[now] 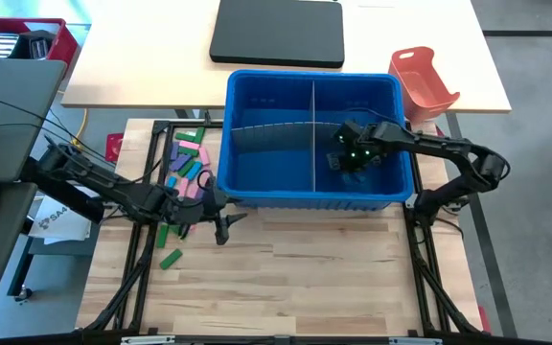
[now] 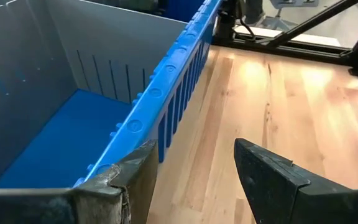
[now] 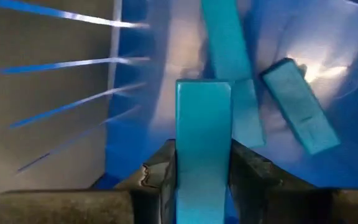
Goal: Sort blocks
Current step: Put the blue block into the blue bin with the other blue block
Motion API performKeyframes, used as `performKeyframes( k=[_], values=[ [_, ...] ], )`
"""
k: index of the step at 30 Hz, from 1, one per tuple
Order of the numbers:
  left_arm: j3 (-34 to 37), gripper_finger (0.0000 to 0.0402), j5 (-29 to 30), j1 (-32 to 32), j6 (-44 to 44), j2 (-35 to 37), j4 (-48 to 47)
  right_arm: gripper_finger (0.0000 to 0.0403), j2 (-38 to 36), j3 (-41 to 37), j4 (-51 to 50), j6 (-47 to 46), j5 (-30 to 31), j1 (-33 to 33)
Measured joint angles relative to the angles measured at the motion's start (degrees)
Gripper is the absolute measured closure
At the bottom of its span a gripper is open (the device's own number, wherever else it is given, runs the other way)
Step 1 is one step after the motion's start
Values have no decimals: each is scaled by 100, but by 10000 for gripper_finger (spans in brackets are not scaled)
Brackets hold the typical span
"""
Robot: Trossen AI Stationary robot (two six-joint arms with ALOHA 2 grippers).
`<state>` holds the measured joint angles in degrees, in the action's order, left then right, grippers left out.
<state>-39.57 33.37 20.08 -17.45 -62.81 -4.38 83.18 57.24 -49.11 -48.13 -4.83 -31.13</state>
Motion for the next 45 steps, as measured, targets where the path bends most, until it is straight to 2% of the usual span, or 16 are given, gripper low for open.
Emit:
performKeyframes(
  k=[13, 20, 24, 29, 34, 38, 42, 45],
  values=[
    [2, 198, 78, -2, 166, 2, 406, 296, 526, -613, 412, -27, 19, -36],
    [2, 198, 76, -4, 158, 2, 405, 239, 539, -640, 480, 253, 25, -36],
    [2, 198, 74, -4, 10, 2, 401, 233, 432, -555, 447, 473, 2, -34],
    [2, 198, 71, -5, -157, 2, 401, 231, -93, -273, 150, 629, 81, 77],
    [4, 198, 69, -61, -333, 2, 424, 230, -950, -4, 3, 681, 651, 401],
    [4, 198, 37, -61, -516, 3, 425, 230, -1709, 56, 66, 673, 1446, 946],
    [-1, 198, -196, -61, -761, 149, 371, 229, -2266, 54, 383, 828, 2555, 1879],
    [-361, 198, -502, -61, -1242, 357, -698, 229, -2487, -60, 1021, 1096, 3406, 2840]
  ],
)
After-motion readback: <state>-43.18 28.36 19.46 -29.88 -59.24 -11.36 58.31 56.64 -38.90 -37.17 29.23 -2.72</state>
